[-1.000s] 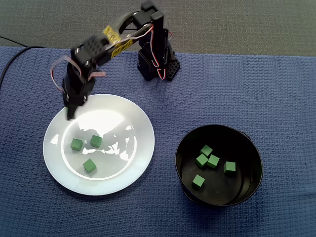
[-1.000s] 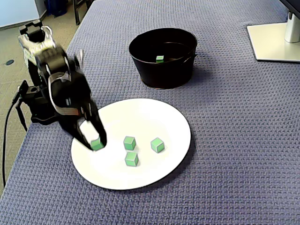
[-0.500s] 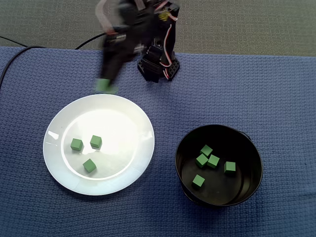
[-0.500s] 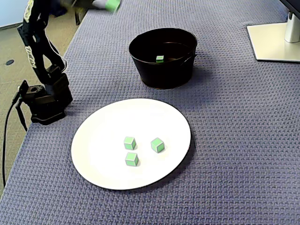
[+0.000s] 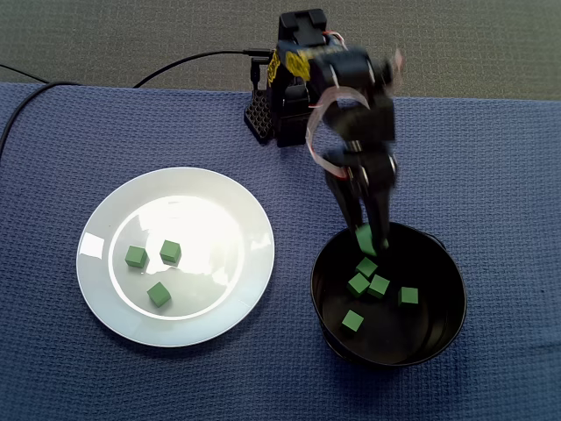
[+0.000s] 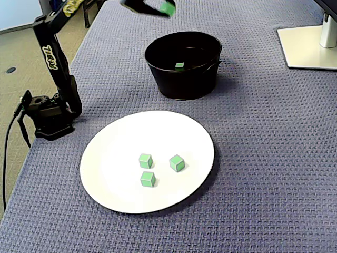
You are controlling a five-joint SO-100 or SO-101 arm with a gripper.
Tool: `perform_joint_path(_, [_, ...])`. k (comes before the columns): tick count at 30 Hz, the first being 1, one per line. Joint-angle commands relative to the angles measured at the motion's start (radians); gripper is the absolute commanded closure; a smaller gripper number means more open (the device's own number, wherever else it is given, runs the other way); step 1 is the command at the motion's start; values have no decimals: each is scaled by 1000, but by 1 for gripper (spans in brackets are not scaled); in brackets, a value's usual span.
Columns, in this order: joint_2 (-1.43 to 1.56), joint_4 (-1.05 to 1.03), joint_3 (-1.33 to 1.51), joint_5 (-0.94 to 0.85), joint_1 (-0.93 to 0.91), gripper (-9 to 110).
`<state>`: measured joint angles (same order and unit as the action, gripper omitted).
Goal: Pick up the items on the white plate and put them in the black container.
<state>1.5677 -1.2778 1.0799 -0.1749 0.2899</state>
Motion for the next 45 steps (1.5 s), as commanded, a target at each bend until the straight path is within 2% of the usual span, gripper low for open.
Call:
perform_joint_path(1, [-78, 87, 89, 49, 46, 102])
perform_joint_path(8, [-236, 196, 167, 15, 81, 102])
perform_joint_path(16, [-322, 213, 166, -11, 103, 101])
perform_joint_path(19, [-330, 207, 167, -35, 112, 81])
perform_joint_path(22, [-308, 150, 137, -51, 114, 76])
perform_joint_path(27, [-193, -67, -26, -64, 71, 71])
perform_joint_path(32, [-23, -276, -195, 31, -130, 72])
perform_joint_path(37, [83, -423, -293, 124, -423, 67])
perform_joint_path(42, [132, -445, -138, 193, -699, 64])
perform_joint_path(45, [127, -373, 31, 224, -810, 62])
